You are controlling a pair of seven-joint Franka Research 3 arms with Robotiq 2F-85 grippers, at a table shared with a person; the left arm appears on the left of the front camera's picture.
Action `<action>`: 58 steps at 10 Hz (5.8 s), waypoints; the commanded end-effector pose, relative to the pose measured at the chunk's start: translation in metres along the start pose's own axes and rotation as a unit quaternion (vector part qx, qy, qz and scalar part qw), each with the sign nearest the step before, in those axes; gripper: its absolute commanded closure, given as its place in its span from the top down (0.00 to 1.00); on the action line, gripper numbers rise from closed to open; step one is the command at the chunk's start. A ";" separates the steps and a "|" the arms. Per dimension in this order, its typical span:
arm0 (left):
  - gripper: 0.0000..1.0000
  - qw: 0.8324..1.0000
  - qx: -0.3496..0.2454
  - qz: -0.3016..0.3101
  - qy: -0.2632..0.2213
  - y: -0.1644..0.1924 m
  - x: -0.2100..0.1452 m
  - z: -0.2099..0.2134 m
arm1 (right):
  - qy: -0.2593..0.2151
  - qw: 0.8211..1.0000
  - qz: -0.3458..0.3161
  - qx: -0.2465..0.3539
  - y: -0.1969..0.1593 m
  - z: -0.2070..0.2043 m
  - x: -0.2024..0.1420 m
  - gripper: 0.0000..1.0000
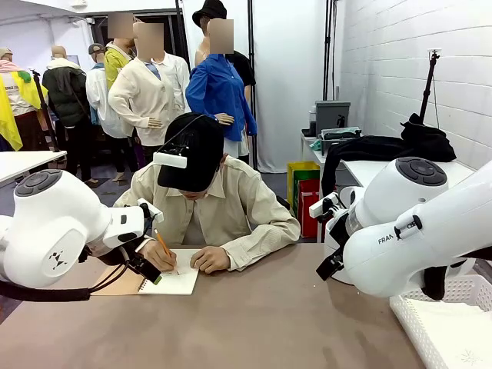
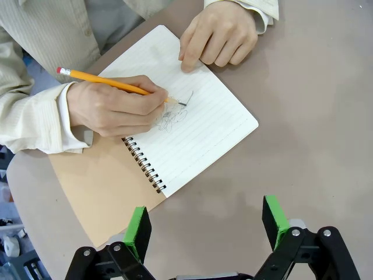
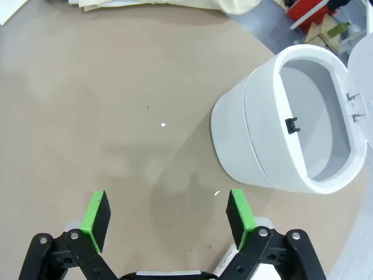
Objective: Sort the paper based on its condition.
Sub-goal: If a person hands you a paper, place it in the Organizing basket , and if it's crumpled, put it in the Trash can.
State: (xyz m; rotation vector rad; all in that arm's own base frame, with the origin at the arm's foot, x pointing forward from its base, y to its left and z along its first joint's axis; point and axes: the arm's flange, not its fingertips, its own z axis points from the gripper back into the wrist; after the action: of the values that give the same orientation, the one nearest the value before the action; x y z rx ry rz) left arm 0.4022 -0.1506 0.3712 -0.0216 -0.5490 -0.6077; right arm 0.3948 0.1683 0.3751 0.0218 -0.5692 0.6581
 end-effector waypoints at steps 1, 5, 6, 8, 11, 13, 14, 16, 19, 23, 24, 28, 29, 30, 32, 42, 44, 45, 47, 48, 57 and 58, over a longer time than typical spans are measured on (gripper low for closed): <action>1.00 1.000 0.000 0.001 0.000 0.001 0.000 0.000 | 0.000 1.000 0.000 0.000 0.000 0.000 0.000 1.00; 1.00 1.000 0.000 0.001 0.000 0.001 0.000 0.000 | 0.000 1.000 0.000 0.000 0.000 0.000 0.000 1.00; 1.00 1.000 0.000 0.001 0.000 0.001 0.000 0.000 | 0.000 1.000 0.000 0.000 0.000 0.000 0.000 1.00; 1.00 1.000 0.000 0.001 0.000 0.001 0.000 0.000 | 0.000 1.000 0.000 0.000 0.000 0.000 0.000 1.00; 1.00 0.999 0.036 -0.028 -0.024 -0.011 0.004 0.022 | -0.004 0.996 0.004 0.091 0.021 0.016 0.009 1.00; 1.00 0.997 0.058 -0.043 -0.026 -0.027 0.007 0.047 | -0.017 0.992 0.027 0.124 0.040 0.039 0.026 1.00; 1.00 0.996 0.070 -0.043 -0.019 -0.037 0.009 0.060 | -0.008 0.991 0.029 0.127 0.047 0.050 0.034 1.00; 1.00 0.993 0.099 -0.068 -0.005 -0.054 0.013 0.087 | -0.019 0.993 0.045 0.111 0.049 0.076 0.050 1.00; 1.00 0.984 0.149 -0.092 0.004 -0.083 0.010 0.120 | -0.047 0.993 0.052 0.096 0.038 0.120 0.083 1.00; 1.00 0.988 0.151 -0.021 0.009 -0.122 -0.013 0.128 | -0.062 0.996 0.041 0.056 0.011 0.153 0.113 1.00; 1.00 0.998 0.043 0.030 0.035 -0.111 -0.015 0.120 | -0.060 0.996 0.060 0.036 0.015 0.145 0.105 1.00; 1.00 0.986 0.159 -0.055 0.004 -0.114 0.019 0.135 | -0.075 0.994 0.033 0.071 0.008 0.158 0.110 1.00; 1.00 0.986 0.159 -0.055 0.004 -0.114 0.019 0.135 | -0.075 0.994 0.033 0.071 0.008 0.158 0.110 1.00; 1.00 0.986 0.159 -0.055 0.004 -0.114 0.019 0.135 | -0.075 0.994 0.033 0.071 0.008 0.158 0.110 1.00; 1.00 0.986 0.159 -0.055 0.004 -0.114 0.019 0.135 | -0.075 0.994 0.033 0.071 0.008 0.158 0.110 1.00; 1.00 0.993 -0.075 -0.072 -0.050 -0.019 0.059 0.208 | -0.078 0.989 0.051 0.119 0.055 0.168 0.129 1.00; 1.00 0.994 -0.063 -0.061 -0.066 -0.002 0.062 0.233 | -0.072 0.990 0.040 0.116 0.057 0.176 0.145 1.00; 1.00 0.993 -0.067 -0.063 -0.072 0.005 0.065 0.244 | -0.077 0.990 0.035 0.110 0.056 0.181 0.155 1.00; 1.00 0.991 -0.091 -0.076 -0.065 0.017 0.074 0.252 | -0.079 0.992 0.035 0.095 0.058 0.193 0.171 1.00; 1.00 0.992 -0.085 -0.074 -0.058 0.021 0.078 0.252 | -0.085 0.992 0.043 0.081 0.057 0.197 0.175 1.00; 1.00 0.993 -0.069 -0.064 -0.068 0.012 0.072 0.255 | -0.096 0.990 0.045 0.093 0.054 0.200 0.173 1.00; 1.00 0.993 -0.069 -0.064 -0.068 0.012 0.072 0.255 | -0.096 0.990 0.045 0.093 0.054 0.200 0.173 1.00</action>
State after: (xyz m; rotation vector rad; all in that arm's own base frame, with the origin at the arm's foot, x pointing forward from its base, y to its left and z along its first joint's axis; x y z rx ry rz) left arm 0.3357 -0.1356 0.6285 -0.1419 -0.6330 -0.7685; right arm 0.3772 0.2716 0.6242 0.2321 -0.6952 0.8031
